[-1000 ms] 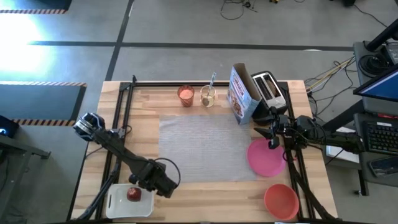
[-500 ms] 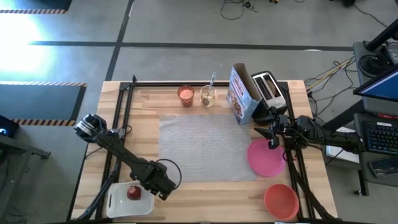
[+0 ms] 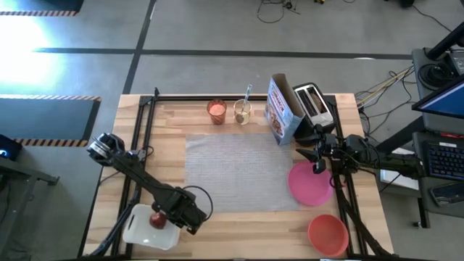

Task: Arrange a breakfast setting
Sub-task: Move the white bin to the left of the pink plate

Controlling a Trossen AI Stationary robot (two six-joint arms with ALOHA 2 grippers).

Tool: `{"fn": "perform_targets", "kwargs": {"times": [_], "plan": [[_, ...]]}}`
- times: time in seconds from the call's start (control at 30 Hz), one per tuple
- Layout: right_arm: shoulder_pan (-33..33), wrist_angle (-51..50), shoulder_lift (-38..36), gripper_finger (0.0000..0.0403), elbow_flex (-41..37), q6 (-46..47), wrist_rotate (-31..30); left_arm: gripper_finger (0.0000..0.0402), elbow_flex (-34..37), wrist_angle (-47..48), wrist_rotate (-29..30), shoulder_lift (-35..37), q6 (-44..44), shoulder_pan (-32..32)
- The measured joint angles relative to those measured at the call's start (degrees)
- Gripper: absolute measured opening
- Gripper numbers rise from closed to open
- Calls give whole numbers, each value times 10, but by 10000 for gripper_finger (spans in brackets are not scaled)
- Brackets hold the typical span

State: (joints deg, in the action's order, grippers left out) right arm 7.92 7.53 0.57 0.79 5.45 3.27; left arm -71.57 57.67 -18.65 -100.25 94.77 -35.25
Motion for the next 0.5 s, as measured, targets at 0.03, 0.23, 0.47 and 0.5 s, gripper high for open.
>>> {"fn": "perform_targets", "kwargs": {"times": [0.03, 0.23, 0.47, 0.5], "plan": [[0, 0, 0, 171, 0, 0, 0, 1, -11, 15, 0, 0, -8, 3], [0, 0, 0, 171, 0, 0, 0, 1, -75, 72, 2, 0, -75, 41], [0, 0, 0, 171, 0, 0, 0, 0, -140, 114, 67, -7, -220, 119], [0, 0, 0, 171, 0, 0, 0, 0, -151, 117, 80, -11, -246, 131]]}}
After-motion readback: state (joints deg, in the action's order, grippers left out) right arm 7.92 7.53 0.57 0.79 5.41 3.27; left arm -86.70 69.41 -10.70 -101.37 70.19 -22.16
